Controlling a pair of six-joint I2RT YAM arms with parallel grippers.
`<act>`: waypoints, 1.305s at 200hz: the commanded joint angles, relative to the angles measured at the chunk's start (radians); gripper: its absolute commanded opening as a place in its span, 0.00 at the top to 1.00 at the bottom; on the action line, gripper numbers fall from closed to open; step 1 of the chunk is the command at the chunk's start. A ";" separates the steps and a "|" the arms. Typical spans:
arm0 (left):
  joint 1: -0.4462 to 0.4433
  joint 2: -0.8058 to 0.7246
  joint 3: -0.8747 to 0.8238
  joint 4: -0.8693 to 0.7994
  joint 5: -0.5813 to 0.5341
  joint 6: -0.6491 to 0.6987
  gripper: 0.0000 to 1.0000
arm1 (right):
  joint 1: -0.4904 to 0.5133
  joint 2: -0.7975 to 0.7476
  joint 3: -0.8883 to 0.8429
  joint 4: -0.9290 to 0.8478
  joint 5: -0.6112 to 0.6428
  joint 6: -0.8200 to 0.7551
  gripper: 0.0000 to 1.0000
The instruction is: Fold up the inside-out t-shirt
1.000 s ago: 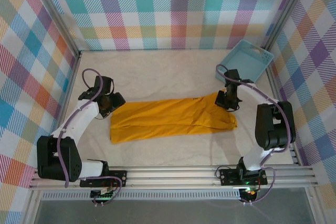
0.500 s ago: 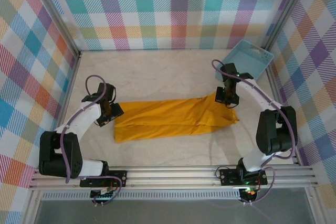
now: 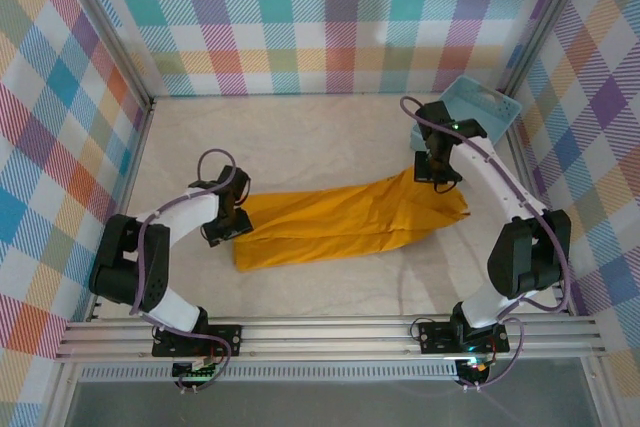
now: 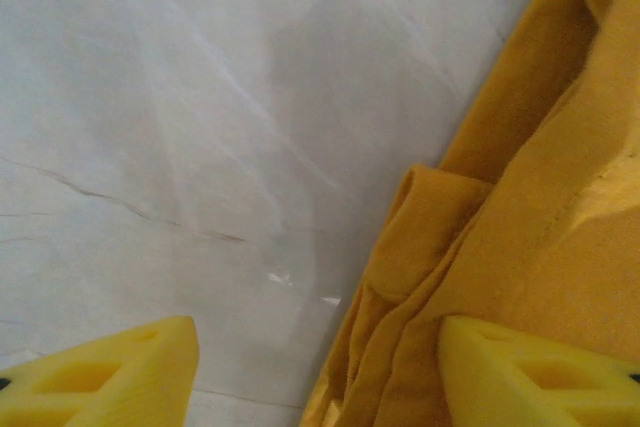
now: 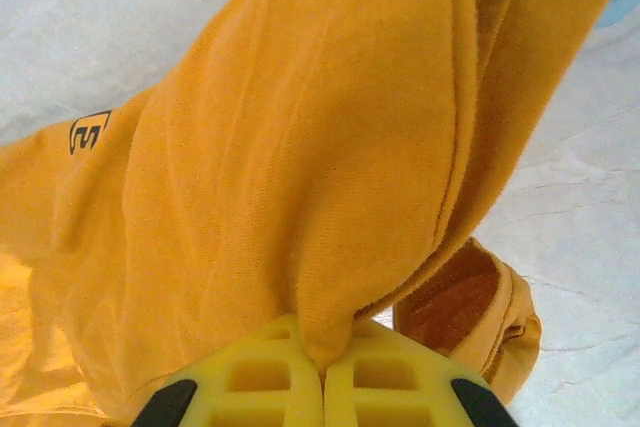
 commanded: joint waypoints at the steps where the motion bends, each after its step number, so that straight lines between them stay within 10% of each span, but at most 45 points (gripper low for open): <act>1: -0.081 0.024 -0.006 0.029 0.004 -0.060 0.41 | 0.024 0.036 0.102 -0.106 0.101 -0.041 1.00; 74: -0.274 -0.026 -0.059 0.190 0.060 -0.212 0.58 | 0.212 0.154 0.324 -0.226 0.022 -0.034 1.00; 143: -0.281 -0.066 -0.152 0.257 0.050 -0.234 0.66 | 0.353 0.139 0.260 0.005 -0.373 0.166 1.00; 261: -0.286 -0.116 -0.282 0.369 0.061 -0.264 0.69 | 0.563 0.361 0.413 0.168 -0.497 0.331 1.00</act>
